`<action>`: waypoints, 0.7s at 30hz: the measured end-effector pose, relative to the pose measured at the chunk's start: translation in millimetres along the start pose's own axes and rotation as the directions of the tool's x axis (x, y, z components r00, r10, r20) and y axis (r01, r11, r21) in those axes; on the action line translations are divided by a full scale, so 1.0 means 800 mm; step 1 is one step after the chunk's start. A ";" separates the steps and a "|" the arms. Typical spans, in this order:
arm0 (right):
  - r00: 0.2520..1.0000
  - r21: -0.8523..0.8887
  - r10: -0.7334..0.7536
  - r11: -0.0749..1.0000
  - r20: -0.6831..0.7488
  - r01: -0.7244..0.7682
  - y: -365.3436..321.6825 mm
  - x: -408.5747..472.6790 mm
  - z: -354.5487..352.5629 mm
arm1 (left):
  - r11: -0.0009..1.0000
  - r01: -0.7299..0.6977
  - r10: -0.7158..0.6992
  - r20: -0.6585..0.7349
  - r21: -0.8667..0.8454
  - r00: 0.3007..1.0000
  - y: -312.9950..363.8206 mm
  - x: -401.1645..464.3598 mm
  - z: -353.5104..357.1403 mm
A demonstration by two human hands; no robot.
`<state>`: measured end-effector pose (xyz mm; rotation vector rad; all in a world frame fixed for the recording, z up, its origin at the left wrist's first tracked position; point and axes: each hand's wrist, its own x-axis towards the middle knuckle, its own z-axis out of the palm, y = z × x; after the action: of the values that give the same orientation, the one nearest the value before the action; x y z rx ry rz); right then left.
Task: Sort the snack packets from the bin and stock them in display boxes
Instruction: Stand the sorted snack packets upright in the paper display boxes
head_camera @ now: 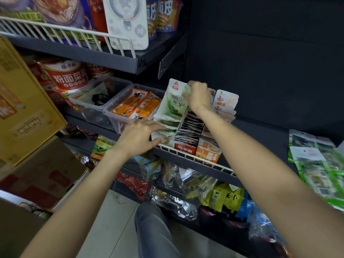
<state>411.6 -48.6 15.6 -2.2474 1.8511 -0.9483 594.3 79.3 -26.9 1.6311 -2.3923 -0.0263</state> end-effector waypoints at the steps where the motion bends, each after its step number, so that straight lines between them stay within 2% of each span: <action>1: 0.999 0.064 0.039 0.997 -0.024 -0.038 0.002 0.006 -0.001 | 1.000 0.002 -0.002 0.004 -0.001 1.000 0.001 0.000 0.000; 3: 0.999 0.044 0.021 0.999 -0.050 -0.019 0.003 0.014 0.000 | 1.000 -0.003 0.003 0.004 0.003 1.000 0.001 0.001 -0.001; 6: 0.997 -0.161 -0.082 0.984 -0.011 0.080 0.001 0.022 0.002 | 1.000 0.004 -0.004 0.008 0.001 1.000 0.005 0.001 -0.006; 10: 0.984 -0.392 -0.155 0.903 0.084 0.176 -0.006 0.033 -0.004 | 0.972 0.075 -0.085 -0.032 -0.222 0.996 0.029 0.002 -0.021; 13: 0.987 -0.438 -0.149 0.885 0.052 0.157 0.002 0.032 -0.004 | 0.938 0.089 -0.111 -0.047 -0.335 0.993 0.046 0.008 -0.027; 16: 0.977 -0.438 -0.210 0.882 -0.027 0.177 0.008 0.030 -0.003 | 0.933 0.085 -0.103 -0.034 -0.351 0.994 0.056 0.013 -0.028; 19: 0.918 -0.436 -0.381 0.849 -0.115 0.298 0.009 0.028 0.000 | 0.940 0.081 -0.105 -0.054 -0.330 0.993 0.058 0.019 -0.030; 20: 0.892 -0.432 -0.447 0.819 -0.069 0.378 0.008 0.028 -0.001 | 0.946 0.076 -0.103 -0.069 -0.315 0.992 0.055 0.022 -0.030; 21: 0.832 -0.421 -0.554 0.760 -0.022 0.495 0.011 0.028 -0.001 | 0.954 0.073 -0.100 -0.079 -0.291 0.992 0.052 0.027 -0.029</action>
<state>405.4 -71.0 21.9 -3.1471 1.5916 -0.8644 554.1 78.0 5.6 1.5616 -2.1291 -0.2945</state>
